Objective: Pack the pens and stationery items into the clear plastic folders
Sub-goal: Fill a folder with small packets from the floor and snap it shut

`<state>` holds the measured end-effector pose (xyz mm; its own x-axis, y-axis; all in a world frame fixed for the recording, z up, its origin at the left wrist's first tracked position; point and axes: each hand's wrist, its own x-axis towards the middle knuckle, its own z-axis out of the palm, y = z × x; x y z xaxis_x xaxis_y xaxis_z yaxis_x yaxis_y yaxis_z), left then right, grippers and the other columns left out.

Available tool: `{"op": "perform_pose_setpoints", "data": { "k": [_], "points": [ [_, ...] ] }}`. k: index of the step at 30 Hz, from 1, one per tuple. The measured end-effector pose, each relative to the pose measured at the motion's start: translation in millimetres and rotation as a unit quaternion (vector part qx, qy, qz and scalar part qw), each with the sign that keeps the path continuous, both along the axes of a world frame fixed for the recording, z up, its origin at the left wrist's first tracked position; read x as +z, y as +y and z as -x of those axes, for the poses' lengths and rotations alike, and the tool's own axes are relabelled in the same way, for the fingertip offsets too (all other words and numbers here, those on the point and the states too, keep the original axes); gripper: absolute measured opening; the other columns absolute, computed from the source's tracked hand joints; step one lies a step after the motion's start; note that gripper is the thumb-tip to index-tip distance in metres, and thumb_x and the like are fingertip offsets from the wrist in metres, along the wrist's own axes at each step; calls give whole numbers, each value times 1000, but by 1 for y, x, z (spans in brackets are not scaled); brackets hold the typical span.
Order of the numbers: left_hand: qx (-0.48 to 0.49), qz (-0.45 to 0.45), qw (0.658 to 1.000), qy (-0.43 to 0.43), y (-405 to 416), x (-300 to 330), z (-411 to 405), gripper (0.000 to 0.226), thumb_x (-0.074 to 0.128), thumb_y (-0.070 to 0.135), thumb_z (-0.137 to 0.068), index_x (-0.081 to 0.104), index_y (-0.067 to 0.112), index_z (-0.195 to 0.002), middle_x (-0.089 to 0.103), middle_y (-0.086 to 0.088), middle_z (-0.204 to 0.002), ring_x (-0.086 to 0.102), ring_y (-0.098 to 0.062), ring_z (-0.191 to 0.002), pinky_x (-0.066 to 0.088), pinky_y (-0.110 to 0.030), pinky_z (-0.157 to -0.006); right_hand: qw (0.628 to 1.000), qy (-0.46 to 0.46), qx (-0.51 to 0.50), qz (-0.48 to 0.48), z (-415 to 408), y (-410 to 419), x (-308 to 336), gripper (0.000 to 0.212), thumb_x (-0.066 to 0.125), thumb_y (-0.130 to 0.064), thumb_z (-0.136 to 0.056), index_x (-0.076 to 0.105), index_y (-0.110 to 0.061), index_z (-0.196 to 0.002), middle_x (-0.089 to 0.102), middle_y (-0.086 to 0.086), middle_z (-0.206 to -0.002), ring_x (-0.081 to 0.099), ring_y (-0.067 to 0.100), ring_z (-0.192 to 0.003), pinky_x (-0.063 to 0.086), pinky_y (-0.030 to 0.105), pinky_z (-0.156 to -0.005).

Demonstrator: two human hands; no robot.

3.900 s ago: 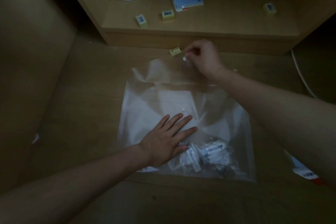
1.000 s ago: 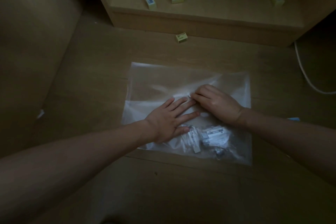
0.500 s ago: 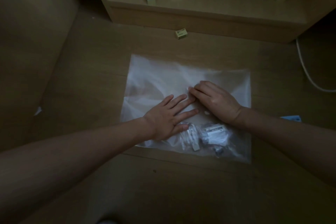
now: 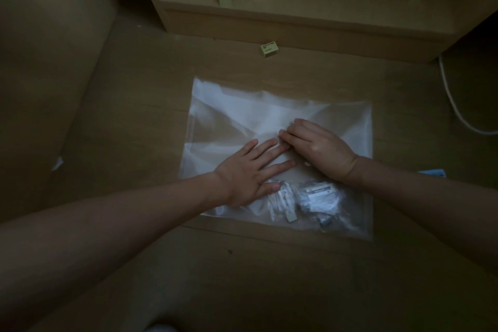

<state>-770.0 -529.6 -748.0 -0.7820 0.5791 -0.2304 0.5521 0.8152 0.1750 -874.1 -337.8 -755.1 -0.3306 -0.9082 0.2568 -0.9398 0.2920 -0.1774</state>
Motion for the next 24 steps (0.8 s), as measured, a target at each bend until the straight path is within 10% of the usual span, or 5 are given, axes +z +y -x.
{"op": "perform_pose_setpoints", "data": {
  "k": [8, 16, 24],
  "points": [
    [7, 40, 998, -41, 3, 8, 0, 75, -13, 56, -83, -1, 28, -151, -11, -7, -159, -9, -25, -147, -8, -39, -116, 999, -29, 1, -17, 0, 3, -1, 53, 75, 13, -64, 59, 13, -115, 63, 22, -99, 62, 40, -91, 49, 50, -95],
    [4, -5, 999, 49, -1, -4, -1, 57, 22, 47, -96, 44, 19, -141, 38, -16, -148, 39, -33, -135, 34, -48, -108, 1000, -5, -6, 13, -2, -2, -3, 34, 46, -3, -87, 61, 14, -112, 65, 23, -98, 64, 38, -88, 40, 43, -104],
    [5, -24, 999, 48, -1, -8, -2, 57, 22, 47, -97, 40, 20, -144, 32, -15, -152, 32, -33, -139, 16, -44, -114, 999, 5, -19, 43, -6, -2, -3, 33, 45, -6, -90, 63, 13, -110, 66, 22, -95, 65, 40, -90, 46, 48, -96]
  ]
}}
